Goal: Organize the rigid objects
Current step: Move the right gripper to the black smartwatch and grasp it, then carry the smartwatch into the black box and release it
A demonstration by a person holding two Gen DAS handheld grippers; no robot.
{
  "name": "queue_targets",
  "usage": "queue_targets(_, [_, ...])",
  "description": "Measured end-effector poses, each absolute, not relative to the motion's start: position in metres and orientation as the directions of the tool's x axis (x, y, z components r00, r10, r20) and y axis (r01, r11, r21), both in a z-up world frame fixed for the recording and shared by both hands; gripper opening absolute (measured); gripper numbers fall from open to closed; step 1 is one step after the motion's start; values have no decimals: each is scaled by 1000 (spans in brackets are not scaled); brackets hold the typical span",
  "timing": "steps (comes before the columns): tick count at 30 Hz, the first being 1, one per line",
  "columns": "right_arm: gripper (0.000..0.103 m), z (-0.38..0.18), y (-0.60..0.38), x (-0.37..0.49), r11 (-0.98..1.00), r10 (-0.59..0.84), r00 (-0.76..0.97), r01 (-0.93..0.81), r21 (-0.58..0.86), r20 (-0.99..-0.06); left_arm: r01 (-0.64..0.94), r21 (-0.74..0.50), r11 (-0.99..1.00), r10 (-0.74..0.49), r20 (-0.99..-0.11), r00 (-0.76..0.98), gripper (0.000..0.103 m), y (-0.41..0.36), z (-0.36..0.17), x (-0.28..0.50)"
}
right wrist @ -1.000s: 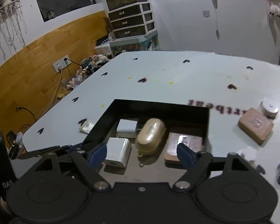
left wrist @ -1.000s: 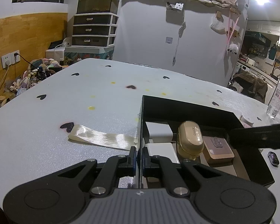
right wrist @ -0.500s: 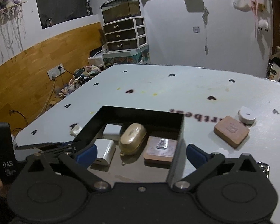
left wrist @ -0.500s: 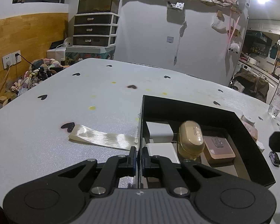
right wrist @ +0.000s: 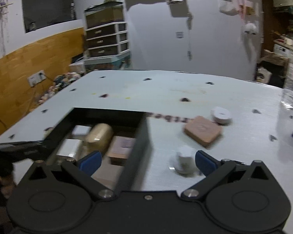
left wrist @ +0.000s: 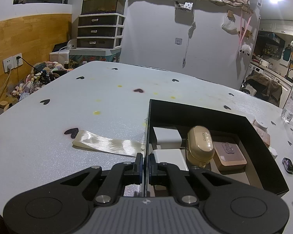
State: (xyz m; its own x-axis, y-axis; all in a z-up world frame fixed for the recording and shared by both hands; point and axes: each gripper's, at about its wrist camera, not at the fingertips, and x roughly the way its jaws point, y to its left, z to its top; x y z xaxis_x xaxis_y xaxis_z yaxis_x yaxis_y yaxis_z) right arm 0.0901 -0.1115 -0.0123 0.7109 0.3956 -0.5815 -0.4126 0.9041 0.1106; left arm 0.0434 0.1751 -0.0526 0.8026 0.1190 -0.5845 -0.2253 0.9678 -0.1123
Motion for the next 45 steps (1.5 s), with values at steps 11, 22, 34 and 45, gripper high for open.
queue_targets(11, [103, -49, -170, 103, 969, 221, 783, -245, 38, -581, -225, -112, 968, 119, -585, 803, 4, 175, -53, 43])
queue_targets(22, [103, -88, -199, 145, 997, 80, 767, -51, 64, -636, -226, -113, 968, 119, -585, 802, 4, 177, -53, 43])
queue_targets(34, [46, -96, -195, 150, 995, 92, 767, -54, 79, -635, -227, -113, 967, 120, -585, 802, 4, 177, -52, 43])
queue_targets(45, [39, -96, -195, 149, 992, 125, 773, -95, 82, -622, -227, -113, 967, 120, -585, 802, 4, 177, -52, 43])
